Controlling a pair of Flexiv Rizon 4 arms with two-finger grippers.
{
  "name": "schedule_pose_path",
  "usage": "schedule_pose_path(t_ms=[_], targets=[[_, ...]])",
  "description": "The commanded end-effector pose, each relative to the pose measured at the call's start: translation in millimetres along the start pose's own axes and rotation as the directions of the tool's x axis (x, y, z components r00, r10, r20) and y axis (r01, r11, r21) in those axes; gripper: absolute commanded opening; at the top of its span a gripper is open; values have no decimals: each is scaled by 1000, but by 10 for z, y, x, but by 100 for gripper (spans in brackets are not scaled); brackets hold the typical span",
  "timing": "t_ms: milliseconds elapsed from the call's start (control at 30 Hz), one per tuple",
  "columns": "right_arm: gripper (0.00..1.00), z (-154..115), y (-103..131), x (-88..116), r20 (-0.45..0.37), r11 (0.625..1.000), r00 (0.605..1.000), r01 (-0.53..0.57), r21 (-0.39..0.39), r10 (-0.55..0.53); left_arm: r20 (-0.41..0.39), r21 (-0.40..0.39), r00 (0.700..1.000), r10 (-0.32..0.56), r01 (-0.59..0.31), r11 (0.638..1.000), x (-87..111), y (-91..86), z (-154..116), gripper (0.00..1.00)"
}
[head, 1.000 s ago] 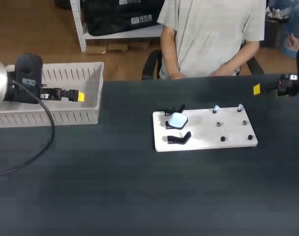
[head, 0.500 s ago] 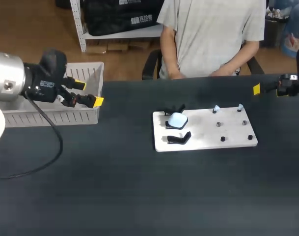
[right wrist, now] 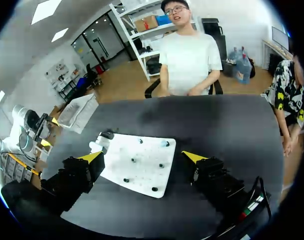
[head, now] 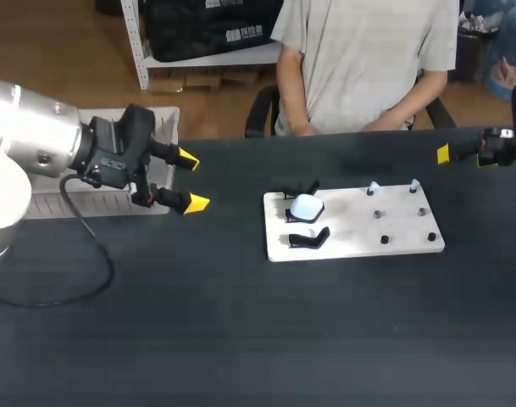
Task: Pick up each earbud case from the left stands, insert the matching earbuds, close the lid, and place the case in the box.
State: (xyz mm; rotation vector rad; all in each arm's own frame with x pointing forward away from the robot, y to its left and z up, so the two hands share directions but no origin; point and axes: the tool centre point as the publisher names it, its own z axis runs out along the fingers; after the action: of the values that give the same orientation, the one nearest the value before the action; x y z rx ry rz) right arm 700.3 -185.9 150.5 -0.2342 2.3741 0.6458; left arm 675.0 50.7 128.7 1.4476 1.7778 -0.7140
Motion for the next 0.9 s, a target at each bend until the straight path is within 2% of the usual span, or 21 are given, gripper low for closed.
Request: schedule_pose_path(t_ms=[33, 133, 333, 900], targets=[[100, 2, -6, 0, 0, 1000, 1000, 1, -2, -1, 7, 127, 1000, 24, -24, 992, 13, 38, 213, 100], [100, 2, -6, 0, 0, 1000, 1000, 1, -2, -1, 12, 159, 999, 45, -47, 986, 24, -35, 351, 100], [100, 2, -6, 0, 0, 1000, 1000, 1, -2, -1, 28, 173, 997, 66, -70, 982, 46, -114, 630, 100], [100, 2, -6, 0, 0, 1000, 1000, 1, -2, -1, 83, 226, 995, 61, -78, 971, -81, -99, 1122, 100]])
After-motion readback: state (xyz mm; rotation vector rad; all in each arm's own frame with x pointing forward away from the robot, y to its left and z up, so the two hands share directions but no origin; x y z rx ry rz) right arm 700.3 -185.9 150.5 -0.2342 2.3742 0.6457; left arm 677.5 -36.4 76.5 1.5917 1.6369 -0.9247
